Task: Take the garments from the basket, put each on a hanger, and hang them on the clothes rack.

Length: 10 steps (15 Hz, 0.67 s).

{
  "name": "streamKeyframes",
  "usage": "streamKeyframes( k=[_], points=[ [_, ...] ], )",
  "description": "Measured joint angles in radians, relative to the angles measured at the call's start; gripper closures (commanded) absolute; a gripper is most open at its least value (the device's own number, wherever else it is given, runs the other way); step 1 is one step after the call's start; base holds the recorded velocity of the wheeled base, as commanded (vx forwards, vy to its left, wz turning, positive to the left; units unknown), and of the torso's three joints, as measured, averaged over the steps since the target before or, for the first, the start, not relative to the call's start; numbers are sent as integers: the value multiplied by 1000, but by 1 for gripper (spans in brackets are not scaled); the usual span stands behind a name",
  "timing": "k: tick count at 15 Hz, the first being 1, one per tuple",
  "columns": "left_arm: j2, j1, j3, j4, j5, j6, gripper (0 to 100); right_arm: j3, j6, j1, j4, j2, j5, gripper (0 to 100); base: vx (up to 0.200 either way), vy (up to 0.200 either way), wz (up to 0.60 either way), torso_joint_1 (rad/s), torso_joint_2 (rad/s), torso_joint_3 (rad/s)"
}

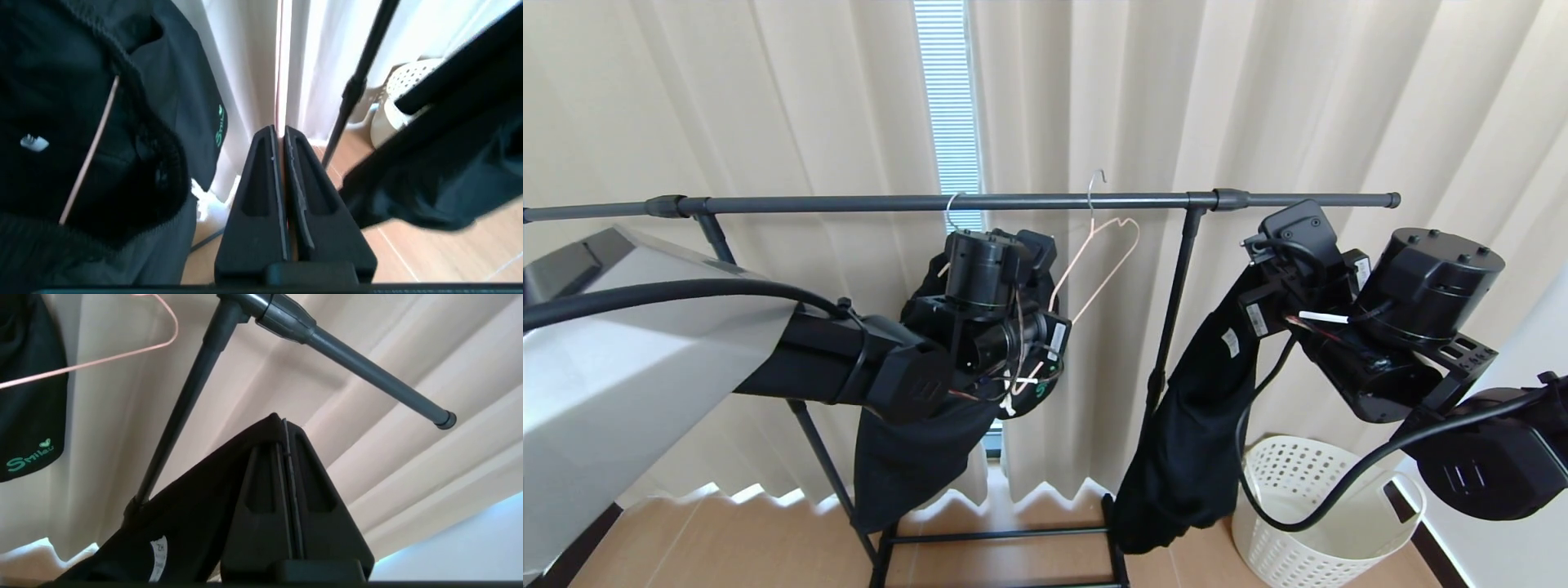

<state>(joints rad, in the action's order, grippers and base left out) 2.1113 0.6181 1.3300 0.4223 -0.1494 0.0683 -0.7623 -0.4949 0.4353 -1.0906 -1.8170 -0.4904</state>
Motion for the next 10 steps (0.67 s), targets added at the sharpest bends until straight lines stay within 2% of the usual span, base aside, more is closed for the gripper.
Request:
streamKeyframes(
  k=[4, 10],
  points=[
    [-66, 13, -127, 71, 0, 1, 100, 2, 0, 0, -1, 2, 0, 100, 0, 0, 0, 0, 0, 0],
    [-220, 45, -507, 298, 0, 0, 100, 0, 0, -4, 0, -3, 0, 100, 0, 0, 0, 0, 0, 0]
  ],
)
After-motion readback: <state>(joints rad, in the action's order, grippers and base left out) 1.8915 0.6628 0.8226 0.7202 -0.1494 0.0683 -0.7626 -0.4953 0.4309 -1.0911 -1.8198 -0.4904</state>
